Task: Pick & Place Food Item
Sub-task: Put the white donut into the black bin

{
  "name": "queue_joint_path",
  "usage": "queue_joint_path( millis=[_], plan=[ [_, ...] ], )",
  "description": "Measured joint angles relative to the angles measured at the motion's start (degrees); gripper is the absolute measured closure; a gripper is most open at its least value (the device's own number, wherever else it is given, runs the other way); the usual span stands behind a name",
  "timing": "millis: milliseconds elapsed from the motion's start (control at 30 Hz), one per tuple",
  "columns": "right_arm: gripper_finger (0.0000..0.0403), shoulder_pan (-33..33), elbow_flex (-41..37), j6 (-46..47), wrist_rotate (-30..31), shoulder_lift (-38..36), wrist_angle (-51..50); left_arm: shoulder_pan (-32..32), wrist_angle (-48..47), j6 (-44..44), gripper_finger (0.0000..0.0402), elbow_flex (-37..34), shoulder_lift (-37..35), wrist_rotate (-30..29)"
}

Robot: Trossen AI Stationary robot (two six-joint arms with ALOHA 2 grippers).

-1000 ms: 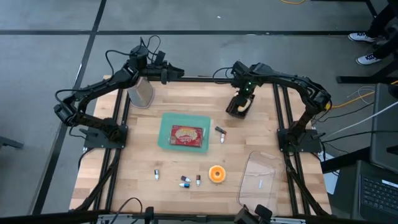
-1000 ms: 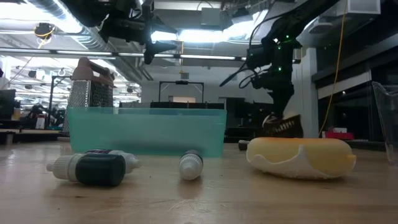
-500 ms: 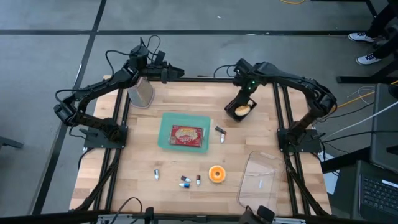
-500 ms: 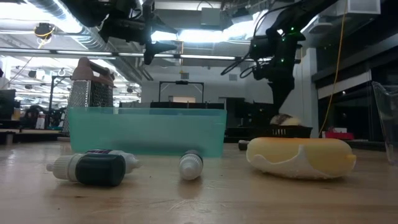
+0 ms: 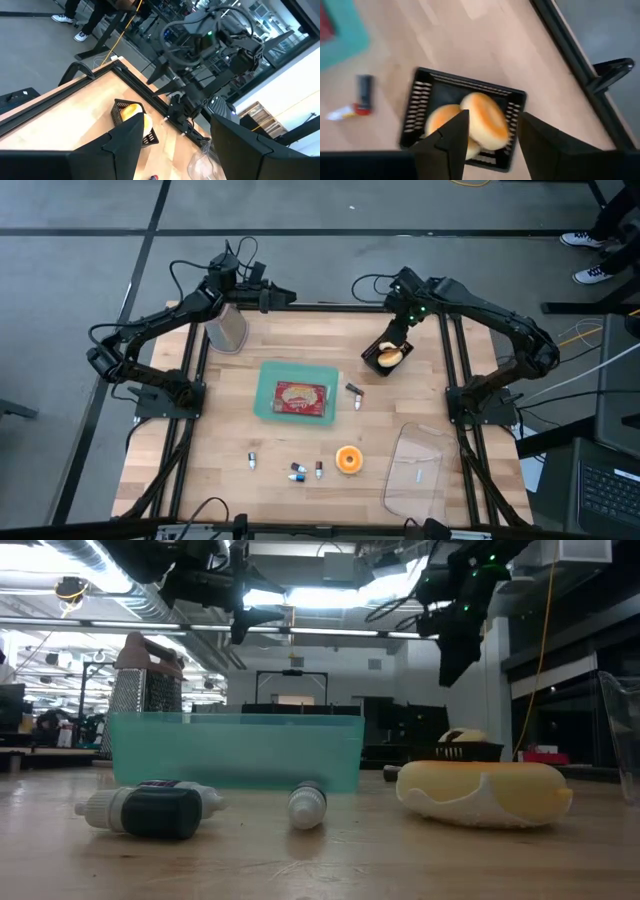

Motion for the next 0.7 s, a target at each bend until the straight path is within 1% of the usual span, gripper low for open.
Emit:
queue_joint_path(
  millis=[100, 233, 300, 400, 500, 600, 700],
  plan=[
    [0.0240, 1.3, 0.0, 2.3, -2.9, -1.7, 0.1, 0.0, 0.0, 0.7, 0.0178, 0.0, 0.0, 0.0],
    [0.0241, 4.4, 0.0, 2.8, -3.4, -3.0, -0.1, 0.0, 0.0, 3.0, 0.0178, 0.0, 0.0, 0.1],
    [0.0241, 5.8, 0.0, 5.2, -5.4, -2.9, -0.1, 0.0, 0.0, 4.5, 0.0178, 0.0, 0.0, 0.7],
    [0.0241, 7.8, 0.0, 10.2, -10.3, -2.9, 1.2, 0.0, 0.0, 5.5, 0.0178, 0.0, 0.0, 1.5],
    [0.0241, 10.3, 0.0, 13.9, -11.1, -2.9, 4.0, -0.6, -0.4, 7.5, 0.0178, 0.0, 0.0, 1.8],
    [0.0241, 11.6, 0.0, 16.0, -11.3, -2.9, 6.4, -1.8, -4.1, 10.6, 0.0178, 0.0, 0.2, 3.3],
    [0.0241, 12.1, 0.0, 17.5, -11.8, -2.9, 7.8, -3.8, -12.0, 14.9, 0.0178, 0.0, 1.0, 3.5]
  ],
)
